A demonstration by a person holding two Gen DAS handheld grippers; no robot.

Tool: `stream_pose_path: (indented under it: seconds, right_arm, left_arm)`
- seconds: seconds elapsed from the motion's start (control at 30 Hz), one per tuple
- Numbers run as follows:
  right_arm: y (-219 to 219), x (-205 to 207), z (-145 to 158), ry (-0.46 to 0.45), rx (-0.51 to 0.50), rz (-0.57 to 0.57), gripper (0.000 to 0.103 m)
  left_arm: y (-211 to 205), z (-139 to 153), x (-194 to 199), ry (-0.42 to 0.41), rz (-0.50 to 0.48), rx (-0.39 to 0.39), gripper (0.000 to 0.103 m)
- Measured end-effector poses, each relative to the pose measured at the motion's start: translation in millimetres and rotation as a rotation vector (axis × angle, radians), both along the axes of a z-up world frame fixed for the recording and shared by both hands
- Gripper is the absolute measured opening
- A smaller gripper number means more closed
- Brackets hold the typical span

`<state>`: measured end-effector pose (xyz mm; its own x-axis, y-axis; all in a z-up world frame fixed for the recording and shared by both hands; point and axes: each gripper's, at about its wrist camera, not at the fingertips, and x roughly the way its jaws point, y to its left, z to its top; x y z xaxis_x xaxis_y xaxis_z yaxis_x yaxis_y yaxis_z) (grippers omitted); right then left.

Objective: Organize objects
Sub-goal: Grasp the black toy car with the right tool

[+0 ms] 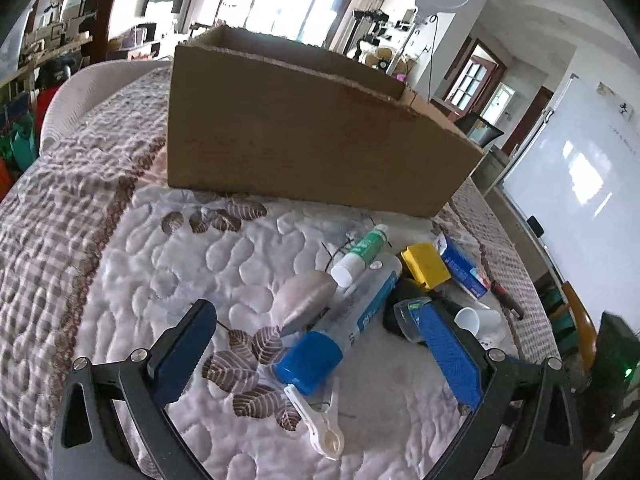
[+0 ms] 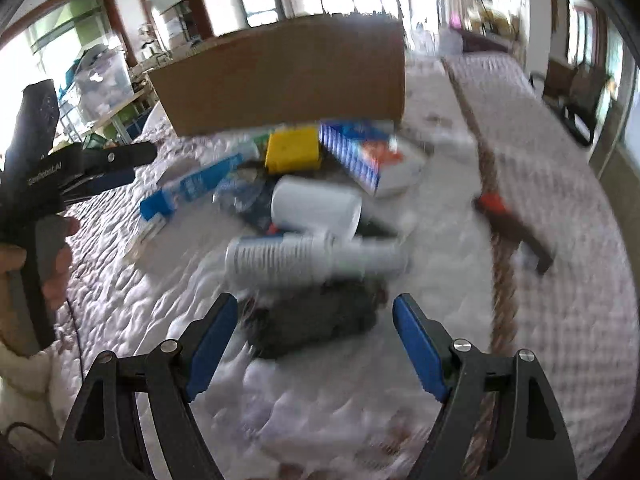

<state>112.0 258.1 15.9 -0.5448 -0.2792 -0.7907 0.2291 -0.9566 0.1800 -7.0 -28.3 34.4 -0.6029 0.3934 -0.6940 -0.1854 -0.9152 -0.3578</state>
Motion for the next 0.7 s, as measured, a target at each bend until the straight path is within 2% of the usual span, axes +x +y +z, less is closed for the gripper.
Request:
stream_pose_path:
  seconds: [0.1, 0.33, 0.5, 0.63, 0.7]
  right_arm:
    - [-6.3, 5.8, -2.0, 0.039, 0.054, -0.05, 0.103]
    - [5.5, 11.6, 8.0, 0.104, -0.031, -0.08, 0.103]
    - [20.8, 2.7, 3.9, 0.032, -0.144, -0.106, 0.103]
    - [13.4, -1.2, -0.7, 0.02, -0.2, -0.101, 0.103]
    - [7.1, -0.5, -0.1, 0.042, -0.183, -0.089, 0.103]
  left_arm:
    - [2.6, 1.7, 3.7, 0.015, -0.018, -0.002, 0.102]
    - [5.7, -4.1, 5.8, -0.01, -0.035, 0.0, 0.102]
    - [7.5, -2.2, 8.4, -0.004, -0.046, 0.012, 0.102]
    - [7.5, -2.5, 8.7, -0.015, -0.05, 0.023, 0.102]
    - [7.0, -3.5, 8.8, -0.024, -0.049, 0.028, 0.102]
